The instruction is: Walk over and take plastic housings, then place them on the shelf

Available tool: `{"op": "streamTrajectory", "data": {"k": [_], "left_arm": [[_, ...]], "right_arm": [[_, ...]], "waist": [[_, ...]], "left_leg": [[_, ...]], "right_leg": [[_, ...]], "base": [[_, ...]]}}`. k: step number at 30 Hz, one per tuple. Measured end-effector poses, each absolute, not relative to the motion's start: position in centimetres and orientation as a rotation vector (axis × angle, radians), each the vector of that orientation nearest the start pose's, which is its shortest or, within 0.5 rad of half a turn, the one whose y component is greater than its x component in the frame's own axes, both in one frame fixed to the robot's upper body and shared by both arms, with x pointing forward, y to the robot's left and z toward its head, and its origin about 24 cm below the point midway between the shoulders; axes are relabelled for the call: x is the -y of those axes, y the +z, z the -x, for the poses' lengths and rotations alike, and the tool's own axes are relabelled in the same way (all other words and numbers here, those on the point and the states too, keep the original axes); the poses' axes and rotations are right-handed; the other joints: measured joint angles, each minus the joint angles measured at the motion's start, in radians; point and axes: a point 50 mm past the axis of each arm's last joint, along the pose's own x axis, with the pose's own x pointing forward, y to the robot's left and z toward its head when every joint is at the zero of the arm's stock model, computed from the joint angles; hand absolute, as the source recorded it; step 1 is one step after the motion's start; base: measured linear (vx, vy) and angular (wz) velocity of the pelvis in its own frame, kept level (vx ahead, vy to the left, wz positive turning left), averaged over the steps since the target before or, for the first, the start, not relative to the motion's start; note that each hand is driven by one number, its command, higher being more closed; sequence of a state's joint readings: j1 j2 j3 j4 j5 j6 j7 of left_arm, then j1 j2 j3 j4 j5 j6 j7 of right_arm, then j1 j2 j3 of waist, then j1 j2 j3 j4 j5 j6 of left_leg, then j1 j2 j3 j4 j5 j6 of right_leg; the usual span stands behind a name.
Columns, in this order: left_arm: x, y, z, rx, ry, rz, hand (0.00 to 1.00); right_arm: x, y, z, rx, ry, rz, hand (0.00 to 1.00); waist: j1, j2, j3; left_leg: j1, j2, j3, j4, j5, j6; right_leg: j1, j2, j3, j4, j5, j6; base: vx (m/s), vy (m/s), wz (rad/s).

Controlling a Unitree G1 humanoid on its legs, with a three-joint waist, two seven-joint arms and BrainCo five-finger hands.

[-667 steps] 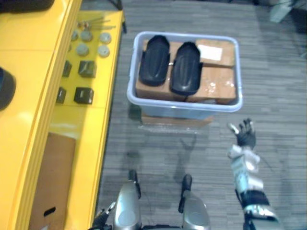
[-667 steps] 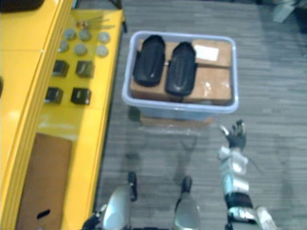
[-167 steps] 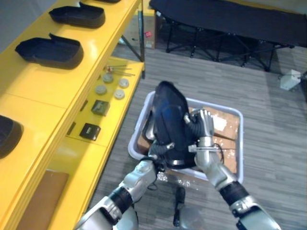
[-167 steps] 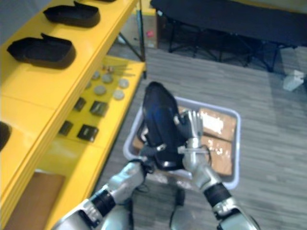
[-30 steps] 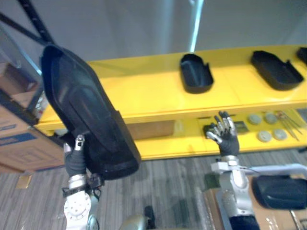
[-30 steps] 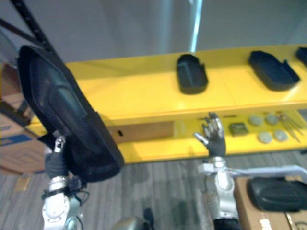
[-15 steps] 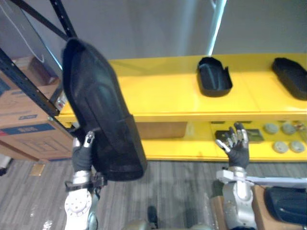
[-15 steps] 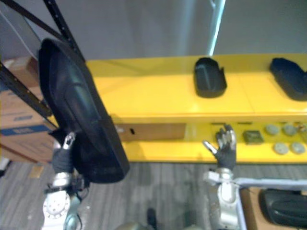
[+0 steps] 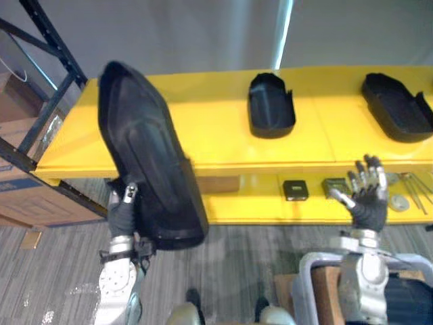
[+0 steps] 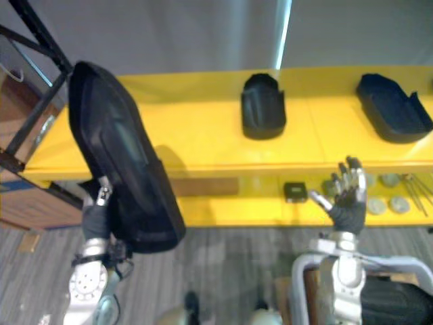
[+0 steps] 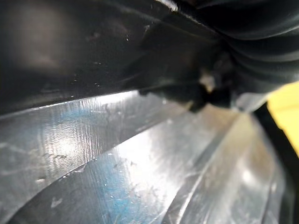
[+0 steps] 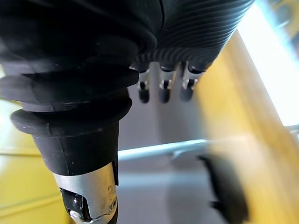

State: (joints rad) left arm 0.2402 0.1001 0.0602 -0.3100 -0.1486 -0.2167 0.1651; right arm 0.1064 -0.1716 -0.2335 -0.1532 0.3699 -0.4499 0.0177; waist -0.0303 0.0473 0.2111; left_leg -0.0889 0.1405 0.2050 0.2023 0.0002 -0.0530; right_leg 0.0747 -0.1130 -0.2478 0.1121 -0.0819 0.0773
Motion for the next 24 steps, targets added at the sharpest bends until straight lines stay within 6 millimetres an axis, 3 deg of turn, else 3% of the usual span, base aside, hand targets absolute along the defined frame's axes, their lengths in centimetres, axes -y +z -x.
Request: {"op": "streamTrajectory", "data": {"k": [4, 5, 7, 8, 10, 13, 17, 21, 24], "left_arm": [[-19.9, 8.7, -20.1, 0.316, 0.276, 0.052, 1.00], [-19.9, 8.9, -20.2, 0.324, 0.277, 0.049, 1.00], [-20.1, 8.9, -19.8, 0.326, 0.290, 0.043, 1.00], [-20.2, 8.8, -19.6, 0.329, 0.303, 0.048, 1.00], [-21.2, 9.4, -19.3, 0.362, 0.343, -0.005, 1.00], [-22.1, 9.9, -19.1, 0.378, 0.375, -0.074, 1.00], [-22.7, 10.9, -19.2, 0.411, 0.375, -0.122, 1.00], [-23.0, 11.3, -19.6, 0.415, 0.396, -0.134, 1.00], [-23.0, 11.3, -20.1, 0.384, 0.397, -0.129, 1.00]], "right_arm": [[24.1, 12.1, -21.0, 0.640, -0.255, -0.118, 0.00], [24.1, 12.3, -21.2, 0.648, -0.275, -0.126, 0.00], [24.2, 12.6, -21.4, 0.665, -0.310, -0.110, 0.00], [24.3, 12.6, -21.4, 0.660, -0.319, -0.110, 0.00], [24.0, 11.8, -21.4, 0.631, -0.386, -0.133, 0.00], [23.9, 10.8, -20.6, 0.614, -0.538, -0.152, 0.00], [24.4, 10.3, -18.9, 0.616, -0.779, -0.152, 0.00], [25.9, 10.4, -17.6, 0.623, -0.899, -0.130, 0.00], [26.6, 9.8, -17.5, 0.546, -0.908, -0.081, 0.00]], "waist": [[-0.001, 0.000, 0.013], [-0.001, -0.014, 0.039], [0.015, 0.028, 0.039], [0.021, 0.049, 0.040], [0.021, 0.025, 0.044], [0.020, -0.021, 0.040], [0.011, -0.050, 0.019], [-0.011, -0.056, 0.014], [-0.019, -0.037, 0.001]], "left_leg": [[0.000, -0.020, -0.015, 0.032, 0.000, -0.001], [-0.026, -0.035, -0.039, 0.092, -0.031, -0.012], [-0.017, -0.009, -0.074, 0.030, -0.027, -0.037], [0.006, 0.001, -0.097, 0.009, -0.063, -0.064], [0.038, -0.047, -0.050, -0.010, -0.088, -0.044], [0.066, -0.073, 0.028, -0.021, -0.106, -0.014], [0.069, -0.050, 0.122, -0.023, -0.135, -0.002], [0.077, -0.044, 0.164, -0.016, -0.135, 0.000], [0.097, -0.033, 0.176, -0.024, -0.135, 0.000]], "right_leg": [[0.035, -0.028, 0.005, -0.019, -0.009, -0.009], [0.069, -0.048, 0.012, -0.038, -0.009, -0.009], [0.077, -0.034, 0.036, -0.049, -0.018, 0.016], [0.080, -0.030, 0.058, -0.048, -0.018, 0.029], [0.064, -0.078, 0.099, -0.038, -0.018, 0.052], [0.031, -0.120, 0.112, -0.019, -0.001, 0.065], [-0.008, -0.115, -0.001, -0.042, 0.057, 0.027], [-0.010, -0.110, 0.000, -0.082, 0.086, 0.062], [-0.001, -0.096, -0.001, -0.099, 0.095, 0.073]], "base": [[0.08, 0.013, 0.19], [0.04, 0.091, 0.15], [0.03, 0.159, -0.22], [0.05, 0.185, -0.44], [0.04, 0.259, -0.56], [0.03, 0.179, -0.66], [0.04, 0.081, -0.70], [0.08, -0.001, -0.33], [0.05, -0.053, -0.30]]}}
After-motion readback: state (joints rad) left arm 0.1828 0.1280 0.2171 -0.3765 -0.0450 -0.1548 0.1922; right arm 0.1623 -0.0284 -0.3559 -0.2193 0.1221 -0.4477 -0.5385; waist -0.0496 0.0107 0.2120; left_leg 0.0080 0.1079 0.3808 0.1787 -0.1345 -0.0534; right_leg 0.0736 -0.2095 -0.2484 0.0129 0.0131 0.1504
